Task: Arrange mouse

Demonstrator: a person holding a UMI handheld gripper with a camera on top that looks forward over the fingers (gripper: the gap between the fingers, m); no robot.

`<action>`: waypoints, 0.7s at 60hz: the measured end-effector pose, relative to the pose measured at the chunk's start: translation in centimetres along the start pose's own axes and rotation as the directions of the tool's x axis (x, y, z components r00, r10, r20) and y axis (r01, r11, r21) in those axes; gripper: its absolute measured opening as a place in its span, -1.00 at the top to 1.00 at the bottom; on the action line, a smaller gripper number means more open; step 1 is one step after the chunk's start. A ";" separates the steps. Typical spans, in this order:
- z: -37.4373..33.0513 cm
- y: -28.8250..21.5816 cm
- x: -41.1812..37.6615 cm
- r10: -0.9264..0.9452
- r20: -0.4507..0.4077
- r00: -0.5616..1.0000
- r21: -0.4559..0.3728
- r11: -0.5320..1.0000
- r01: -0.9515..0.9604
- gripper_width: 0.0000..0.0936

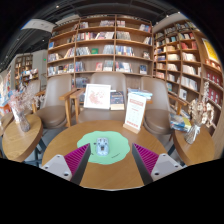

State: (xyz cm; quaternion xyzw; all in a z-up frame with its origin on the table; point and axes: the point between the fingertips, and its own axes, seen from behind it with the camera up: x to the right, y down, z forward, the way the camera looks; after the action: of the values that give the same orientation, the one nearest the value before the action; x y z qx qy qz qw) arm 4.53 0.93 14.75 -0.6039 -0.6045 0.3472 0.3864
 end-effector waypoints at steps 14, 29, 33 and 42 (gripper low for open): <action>-12.4 4.0 0.8 -0.006 -0.002 1.000 0.032 0.999 0.006 -0.83; -17.7 8.4 2.6 -0.034 -0.054 0.998 0.031 0.999 0.036 -0.83; -18.6 8.5 2.9 -0.039 -0.055 0.998 0.044 0.998 0.041 -0.84; -19.5 9.0 3.0 -0.037 -0.070 0.997 0.044 0.998 0.040 -0.83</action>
State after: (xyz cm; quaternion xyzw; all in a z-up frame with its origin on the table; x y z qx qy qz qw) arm 26.11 3.28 15.88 -0.5949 -0.5942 0.3325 0.4273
